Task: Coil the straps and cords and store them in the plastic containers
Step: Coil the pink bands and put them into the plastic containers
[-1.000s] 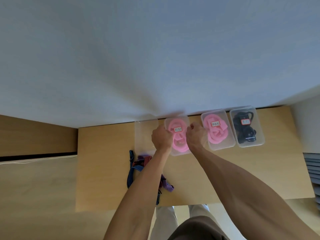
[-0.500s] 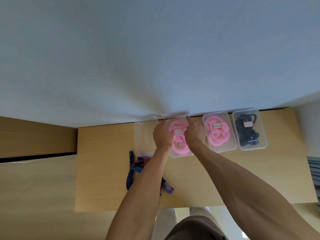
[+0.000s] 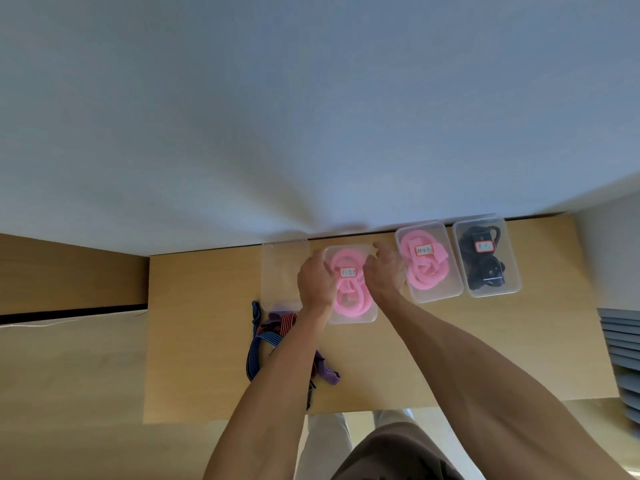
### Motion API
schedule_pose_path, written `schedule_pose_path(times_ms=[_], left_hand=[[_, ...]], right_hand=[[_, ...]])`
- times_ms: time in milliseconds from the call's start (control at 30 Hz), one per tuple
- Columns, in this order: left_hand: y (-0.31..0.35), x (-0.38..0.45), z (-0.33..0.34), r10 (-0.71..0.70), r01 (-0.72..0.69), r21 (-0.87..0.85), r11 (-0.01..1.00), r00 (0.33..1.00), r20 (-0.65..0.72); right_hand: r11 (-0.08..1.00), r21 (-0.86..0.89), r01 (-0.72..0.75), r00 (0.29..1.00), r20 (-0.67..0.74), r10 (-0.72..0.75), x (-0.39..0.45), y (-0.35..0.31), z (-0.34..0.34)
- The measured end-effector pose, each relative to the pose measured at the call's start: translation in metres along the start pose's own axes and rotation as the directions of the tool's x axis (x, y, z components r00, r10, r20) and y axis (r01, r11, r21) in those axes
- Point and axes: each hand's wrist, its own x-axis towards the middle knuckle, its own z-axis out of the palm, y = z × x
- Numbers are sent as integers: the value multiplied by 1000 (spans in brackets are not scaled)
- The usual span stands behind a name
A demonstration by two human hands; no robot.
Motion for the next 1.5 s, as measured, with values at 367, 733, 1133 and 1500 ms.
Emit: schedule_pose_path(times_ms=[367,733,1133,1500], left_hand=[[-23,-68,-5,-274,269,56,961,925,262],[-31,-72,7,-244,255,-77,964,961,134],[-37,-54,12,-160,157,43,987,983,91],[-26,-41,5,-103,104,-22,994,994,33]], right_hand=[[969,-82,-234,937,248,247,-68,57,-11],[974,-28,-226,970,89,228,-71,56,0],[988,-60,-139,990,-14,139,-42,47,5],[984,-111,-137,990,-40,133,-39,40,5]])
